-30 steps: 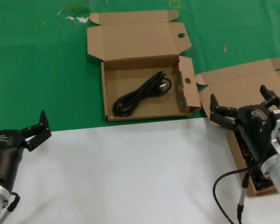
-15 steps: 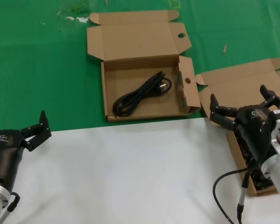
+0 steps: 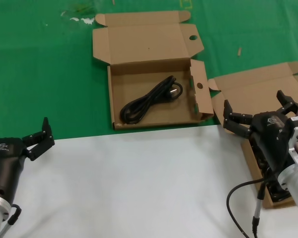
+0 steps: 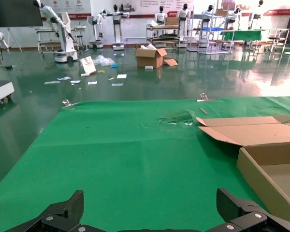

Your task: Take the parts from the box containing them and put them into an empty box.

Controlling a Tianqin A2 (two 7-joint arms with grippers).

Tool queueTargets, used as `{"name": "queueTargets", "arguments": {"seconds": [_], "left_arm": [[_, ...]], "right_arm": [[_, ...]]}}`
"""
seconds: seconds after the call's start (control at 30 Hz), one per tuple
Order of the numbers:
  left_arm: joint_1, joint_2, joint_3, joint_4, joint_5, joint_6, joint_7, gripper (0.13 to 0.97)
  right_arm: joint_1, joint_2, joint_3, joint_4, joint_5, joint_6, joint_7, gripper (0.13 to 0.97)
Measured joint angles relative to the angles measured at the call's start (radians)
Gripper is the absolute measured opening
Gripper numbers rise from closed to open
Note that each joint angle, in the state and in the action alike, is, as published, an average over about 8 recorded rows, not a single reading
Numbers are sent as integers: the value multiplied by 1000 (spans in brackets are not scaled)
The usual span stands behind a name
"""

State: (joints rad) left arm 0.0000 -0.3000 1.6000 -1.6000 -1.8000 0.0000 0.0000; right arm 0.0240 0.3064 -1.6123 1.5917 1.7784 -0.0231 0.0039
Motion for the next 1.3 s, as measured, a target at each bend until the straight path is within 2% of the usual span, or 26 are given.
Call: {"name": "queueTargets", "arguments": {"seconds": [1.3], "left_arm": [[0,0,0,0,0,0,0,966]], "right_arm": [[0,0,0,0,0,0,0,966]]}}
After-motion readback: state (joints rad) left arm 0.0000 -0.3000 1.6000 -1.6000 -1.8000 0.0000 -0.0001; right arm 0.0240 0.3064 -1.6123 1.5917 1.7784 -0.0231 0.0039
